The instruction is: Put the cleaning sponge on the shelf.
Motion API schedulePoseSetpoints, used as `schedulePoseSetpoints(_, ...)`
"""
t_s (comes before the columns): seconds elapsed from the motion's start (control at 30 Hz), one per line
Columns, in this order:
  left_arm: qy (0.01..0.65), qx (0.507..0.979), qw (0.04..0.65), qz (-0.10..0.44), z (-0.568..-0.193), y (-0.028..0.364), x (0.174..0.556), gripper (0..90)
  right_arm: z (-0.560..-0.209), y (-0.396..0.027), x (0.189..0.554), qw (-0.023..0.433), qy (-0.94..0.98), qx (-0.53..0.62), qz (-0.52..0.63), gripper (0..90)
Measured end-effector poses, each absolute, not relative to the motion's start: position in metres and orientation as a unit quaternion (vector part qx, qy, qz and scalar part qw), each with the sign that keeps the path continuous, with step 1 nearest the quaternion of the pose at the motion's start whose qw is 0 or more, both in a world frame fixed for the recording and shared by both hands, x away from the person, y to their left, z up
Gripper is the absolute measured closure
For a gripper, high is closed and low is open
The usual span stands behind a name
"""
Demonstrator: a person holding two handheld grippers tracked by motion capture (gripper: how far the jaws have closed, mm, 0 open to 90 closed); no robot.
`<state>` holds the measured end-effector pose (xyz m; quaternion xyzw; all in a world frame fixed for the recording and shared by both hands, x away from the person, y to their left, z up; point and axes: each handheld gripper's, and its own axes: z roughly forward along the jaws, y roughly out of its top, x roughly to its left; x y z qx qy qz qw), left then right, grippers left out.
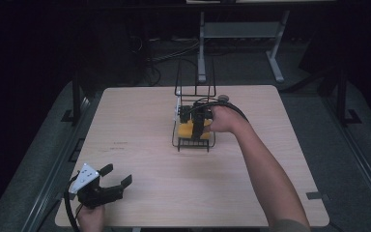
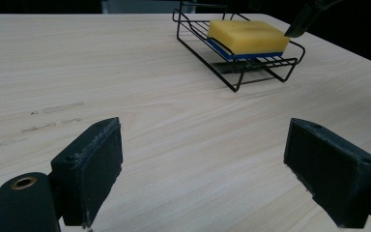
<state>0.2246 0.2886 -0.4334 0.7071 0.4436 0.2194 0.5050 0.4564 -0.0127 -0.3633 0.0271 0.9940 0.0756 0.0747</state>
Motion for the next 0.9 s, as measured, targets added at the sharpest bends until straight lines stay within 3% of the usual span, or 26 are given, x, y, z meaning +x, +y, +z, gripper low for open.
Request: schedulePoseSetpoints(0.9, 0.446, 0.704, 0.507, 0.22, -0.433, 0.288, 0.225, 13.0, -0.367, -0.005, 0.428, 0.068, 0.996, -0.002, 0.052, 14.5)
